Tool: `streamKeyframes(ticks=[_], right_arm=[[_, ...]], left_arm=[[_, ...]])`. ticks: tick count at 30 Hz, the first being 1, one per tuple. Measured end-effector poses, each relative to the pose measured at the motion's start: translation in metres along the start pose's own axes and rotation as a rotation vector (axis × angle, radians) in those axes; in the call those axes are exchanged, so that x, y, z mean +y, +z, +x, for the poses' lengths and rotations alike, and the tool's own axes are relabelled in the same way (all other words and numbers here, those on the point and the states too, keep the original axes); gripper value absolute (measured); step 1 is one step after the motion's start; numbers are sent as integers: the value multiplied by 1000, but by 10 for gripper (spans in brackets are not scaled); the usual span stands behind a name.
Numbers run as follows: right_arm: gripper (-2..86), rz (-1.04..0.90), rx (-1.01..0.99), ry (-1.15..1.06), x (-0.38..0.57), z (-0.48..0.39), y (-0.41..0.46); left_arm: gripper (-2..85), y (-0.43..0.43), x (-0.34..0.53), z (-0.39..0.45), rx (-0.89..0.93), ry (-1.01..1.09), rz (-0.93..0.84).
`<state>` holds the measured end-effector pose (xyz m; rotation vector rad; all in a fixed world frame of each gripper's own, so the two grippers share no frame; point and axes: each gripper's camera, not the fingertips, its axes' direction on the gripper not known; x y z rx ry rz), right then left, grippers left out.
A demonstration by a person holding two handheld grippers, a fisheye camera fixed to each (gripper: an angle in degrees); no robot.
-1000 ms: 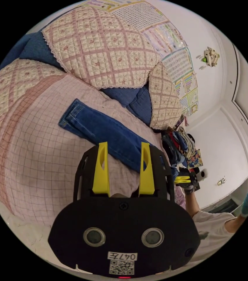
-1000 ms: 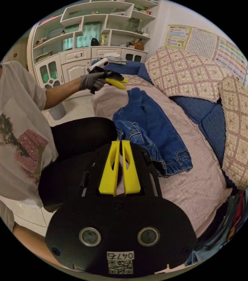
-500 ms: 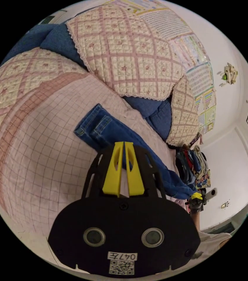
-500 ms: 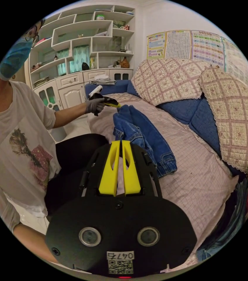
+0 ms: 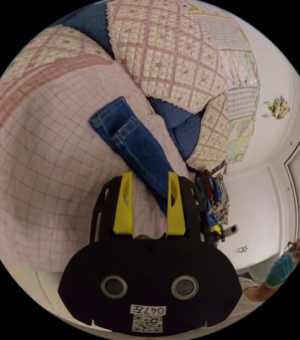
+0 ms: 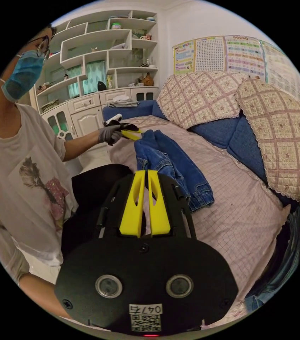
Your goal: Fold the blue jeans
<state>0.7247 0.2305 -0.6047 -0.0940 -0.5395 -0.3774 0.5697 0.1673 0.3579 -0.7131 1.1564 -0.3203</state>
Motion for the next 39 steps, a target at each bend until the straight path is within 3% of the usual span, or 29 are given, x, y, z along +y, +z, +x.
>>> streamKeyframes(ticks=[4,9,13,18,20,22,25,27,29,33,36,39], right_arm=[[-1,-19,16,-9,-2,7,-1],[-3,-26,24,-9,1,14,-8],[-5,-73,-4,-49,5,6,-9],[-5,-287,-130,-66,29,-5,37],[-3,-400,-171,-56,38,-1,56],[1,-395,-158,-38,40,9,53],[14,-186,-114,84,30,51,21],[42,-69,45,298,26,101,14],[63,-101,133,465,28,141,30],[74,-171,112,692,42,198,87],[65,-226,165,744,42,205,115],[21,-243,205,687,28,196,120]], left_arm=[[82,15,-5,-10,22,-68,68],[1,-23,15,17,47,58,117],[-1,-77,52,30,14,168,78],[37,-101,108,-2,-120,94,-23],[55,-118,120,-12,-223,49,26],[69,-145,117,3,-277,82,104],[84,-147,84,65,-374,289,81],[101,-131,56,100,-458,394,53],[117,-112,27,120,-492,446,48],[126,-52,-28,131,-500,447,-31],[132,-5,-43,132,-556,440,-138],[111,13,-31,140,-656,456,-138]])
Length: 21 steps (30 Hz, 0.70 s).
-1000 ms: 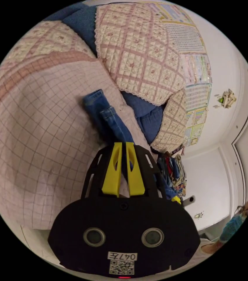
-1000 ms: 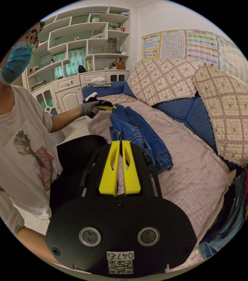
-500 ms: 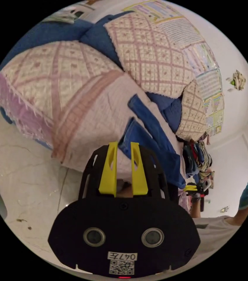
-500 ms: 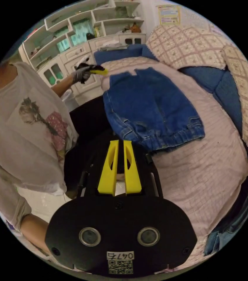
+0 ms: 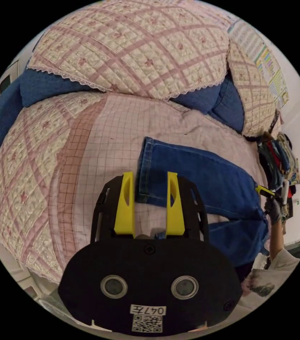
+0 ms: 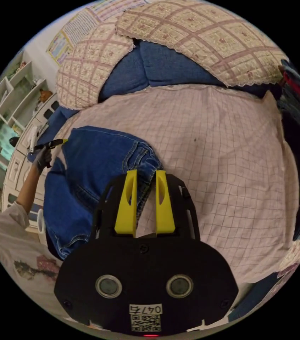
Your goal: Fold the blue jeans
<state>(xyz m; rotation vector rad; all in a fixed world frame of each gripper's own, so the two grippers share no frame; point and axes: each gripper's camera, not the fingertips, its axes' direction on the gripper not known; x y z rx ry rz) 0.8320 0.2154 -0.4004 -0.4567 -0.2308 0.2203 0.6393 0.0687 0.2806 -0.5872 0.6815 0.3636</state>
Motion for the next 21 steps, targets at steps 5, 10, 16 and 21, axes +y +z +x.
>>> streamKeyframes(ticks=[5,10,16,21], right_arm=[[0,53,139,-185,-4,-51,-23],[-3,173,361,-345,-22,-107,-41],[9,71,475,-230,-60,-94,16],[88,100,464,-255,-15,-112,28]], left_arm=[[1,-50,37,29,-45,66,146],[-8,-119,66,68,-114,122,346],[7,-111,75,84,-192,38,195],[81,-164,149,76,-67,26,306]])
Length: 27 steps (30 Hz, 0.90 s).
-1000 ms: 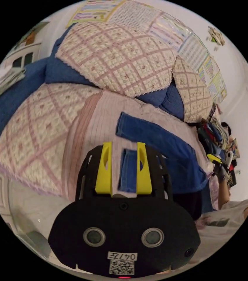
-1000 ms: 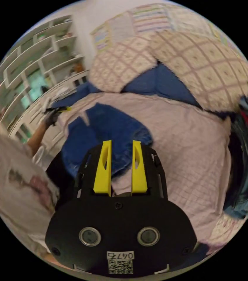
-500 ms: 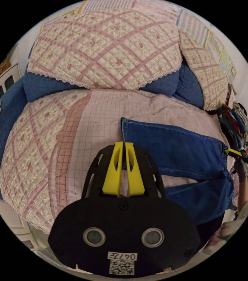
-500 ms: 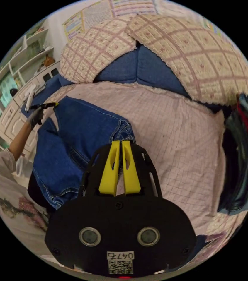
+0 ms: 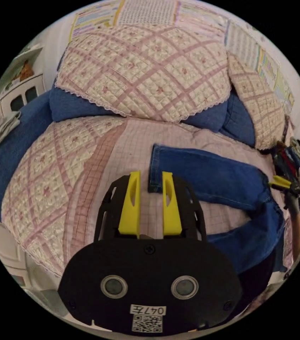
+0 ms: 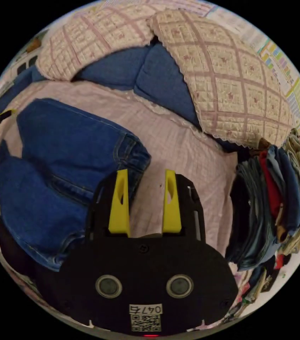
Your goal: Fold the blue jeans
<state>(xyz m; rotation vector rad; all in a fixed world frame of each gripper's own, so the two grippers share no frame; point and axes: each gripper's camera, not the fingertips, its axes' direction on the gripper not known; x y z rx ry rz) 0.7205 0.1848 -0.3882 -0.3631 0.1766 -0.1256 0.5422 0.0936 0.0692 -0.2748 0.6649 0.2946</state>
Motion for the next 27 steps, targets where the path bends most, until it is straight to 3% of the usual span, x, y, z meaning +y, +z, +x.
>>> streamKeyframes(ticks=[4,8,13,15,21,27], right_arm=[[63,125,-135,-211,46,-31,-56],[57,141,-285,-407,92,-78,-97],[79,-4,-170,-627,117,-147,-93],[84,-57,-69,-719,124,-175,-81],[29,1,135,-781,121,-215,-79],[4,-39,110,-721,95,-219,-93]], left_arm=[[68,-113,68,38,142,373,65],[94,-179,147,97,126,598,61],[124,-176,220,194,27,819,-86],[136,-170,229,218,76,856,-131],[128,-186,239,264,-76,936,-114],[0,-230,243,297,-184,958,-105]])
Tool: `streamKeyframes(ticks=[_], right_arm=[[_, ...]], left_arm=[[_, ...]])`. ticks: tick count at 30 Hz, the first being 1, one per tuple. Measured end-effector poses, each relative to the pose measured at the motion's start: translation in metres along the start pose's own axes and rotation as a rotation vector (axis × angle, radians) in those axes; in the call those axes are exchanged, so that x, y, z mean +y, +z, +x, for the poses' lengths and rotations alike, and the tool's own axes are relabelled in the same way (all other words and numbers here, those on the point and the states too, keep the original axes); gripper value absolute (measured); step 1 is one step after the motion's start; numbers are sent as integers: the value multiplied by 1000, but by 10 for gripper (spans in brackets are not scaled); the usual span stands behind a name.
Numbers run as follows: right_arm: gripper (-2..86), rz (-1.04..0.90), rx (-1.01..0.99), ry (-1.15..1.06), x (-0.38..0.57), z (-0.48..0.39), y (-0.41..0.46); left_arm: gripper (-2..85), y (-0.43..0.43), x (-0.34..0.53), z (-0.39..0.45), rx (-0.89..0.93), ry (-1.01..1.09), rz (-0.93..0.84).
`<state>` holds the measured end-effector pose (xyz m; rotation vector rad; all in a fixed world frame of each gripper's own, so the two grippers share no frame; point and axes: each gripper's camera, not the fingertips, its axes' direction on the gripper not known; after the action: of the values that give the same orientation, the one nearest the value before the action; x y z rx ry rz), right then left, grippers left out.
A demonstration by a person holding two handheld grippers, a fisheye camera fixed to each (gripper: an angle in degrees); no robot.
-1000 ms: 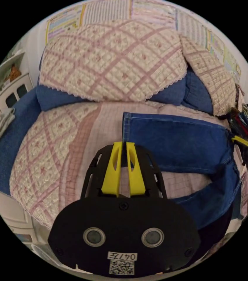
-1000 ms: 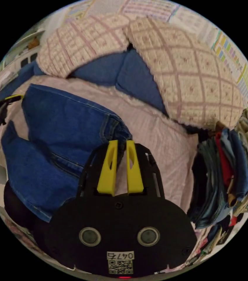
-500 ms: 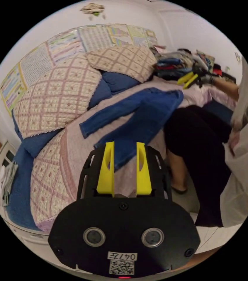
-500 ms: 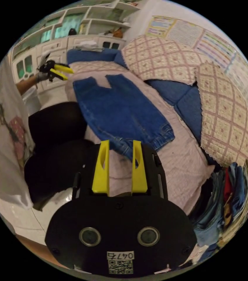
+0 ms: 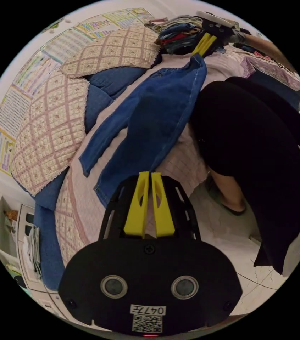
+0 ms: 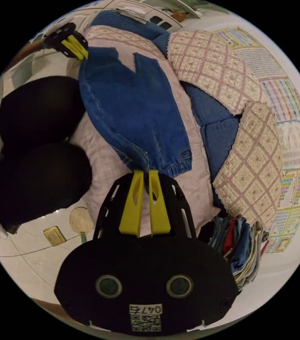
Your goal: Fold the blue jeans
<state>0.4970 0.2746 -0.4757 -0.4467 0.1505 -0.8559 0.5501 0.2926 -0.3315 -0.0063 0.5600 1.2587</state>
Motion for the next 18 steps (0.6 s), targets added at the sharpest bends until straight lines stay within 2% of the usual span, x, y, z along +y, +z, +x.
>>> streamKeyframes(ticks=[2,5,7,8,10,11,13,14,18], right_arm=[[3,20,54,85,-5,12,-10],[2,203,170,322,-7,27,-44],[2,244,195,347,-9,23,-55],[2,220,207,285,-11,14,-56],[2,133,201,140,-10,-4,-47],[2,106,157,51,-4,-16,-40],[2,111,19,-24,4,-30,-31],[2,104,-34,-61,6,-40,-25],[2,37,-35,-167,3,-63,-5]], left_arm=[[-6,-25,-8,-11,-152,-8,29],[-8,-77,-32,-44,-475,-65,133],[-8,-119,-50,-46,-753,-40,201],[-8,-125,-51,-42,-773,-8,200],[-7,-127,-32,-15,-584,221,107],[-6,-124,-23,-9,-526,235,87],[-5,-113,17,18,-250,245,35],[-4,-112,24,24,-225,234,21],[1,-120,48,36,-225,134,-46]])
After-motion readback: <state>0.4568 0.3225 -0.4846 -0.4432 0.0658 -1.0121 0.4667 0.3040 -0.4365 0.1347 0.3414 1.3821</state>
